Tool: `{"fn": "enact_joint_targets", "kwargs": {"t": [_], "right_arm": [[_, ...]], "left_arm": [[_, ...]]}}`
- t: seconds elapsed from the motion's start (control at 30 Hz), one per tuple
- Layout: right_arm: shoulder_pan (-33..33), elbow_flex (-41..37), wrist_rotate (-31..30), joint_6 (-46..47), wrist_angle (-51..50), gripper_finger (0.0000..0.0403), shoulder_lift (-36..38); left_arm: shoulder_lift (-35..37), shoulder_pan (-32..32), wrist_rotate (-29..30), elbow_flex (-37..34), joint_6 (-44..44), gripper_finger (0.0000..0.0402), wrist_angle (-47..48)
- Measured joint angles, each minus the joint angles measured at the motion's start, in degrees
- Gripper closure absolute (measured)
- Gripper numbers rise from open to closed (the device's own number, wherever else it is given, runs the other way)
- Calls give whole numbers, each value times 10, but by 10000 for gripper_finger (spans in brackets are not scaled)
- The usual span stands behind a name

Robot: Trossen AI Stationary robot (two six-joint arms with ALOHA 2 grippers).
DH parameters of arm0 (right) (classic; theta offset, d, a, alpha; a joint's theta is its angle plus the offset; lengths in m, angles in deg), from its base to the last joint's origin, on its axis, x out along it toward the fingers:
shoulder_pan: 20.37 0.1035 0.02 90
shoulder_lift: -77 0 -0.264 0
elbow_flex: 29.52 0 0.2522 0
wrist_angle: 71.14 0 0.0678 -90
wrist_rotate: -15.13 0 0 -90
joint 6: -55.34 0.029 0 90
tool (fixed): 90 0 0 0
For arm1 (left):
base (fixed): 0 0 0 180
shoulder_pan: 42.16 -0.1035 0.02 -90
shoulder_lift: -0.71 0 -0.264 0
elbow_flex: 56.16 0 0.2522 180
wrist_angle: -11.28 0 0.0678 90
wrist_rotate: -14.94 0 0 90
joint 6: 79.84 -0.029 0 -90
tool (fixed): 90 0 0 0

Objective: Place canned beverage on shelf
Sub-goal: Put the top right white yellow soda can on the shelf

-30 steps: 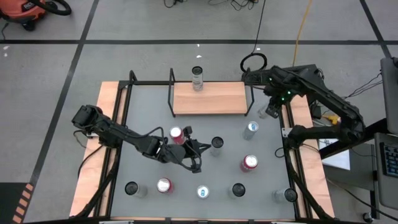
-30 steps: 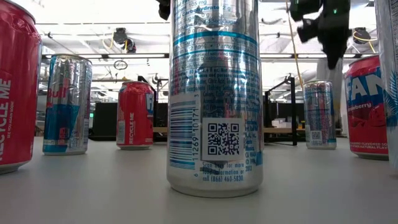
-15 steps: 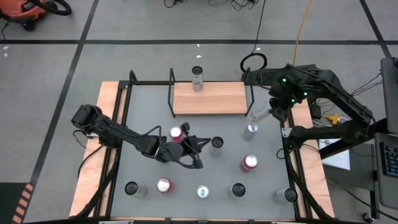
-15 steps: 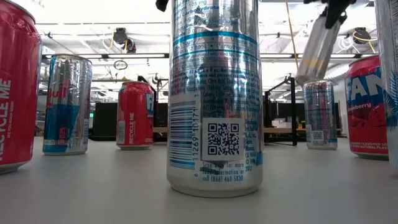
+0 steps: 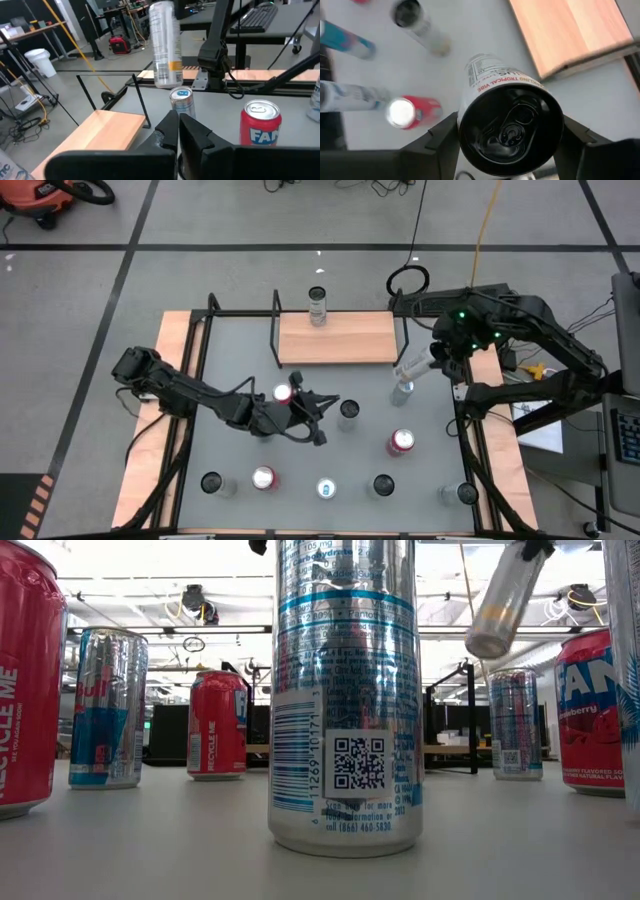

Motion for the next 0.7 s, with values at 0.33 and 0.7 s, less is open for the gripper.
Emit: {"fn": "enact_joint_targets", "kwargs": {"t": [0.33, 0.7], "right_arm": [[39, 0, 52, -70, 140, 197, 12], [96, 0, 72, -192, 245, 197, 10]], "left_arm": [[0, -5, 4, 0, 4, 249, -10], [0, -5, 37, 0, 17, 107, -65]]}}
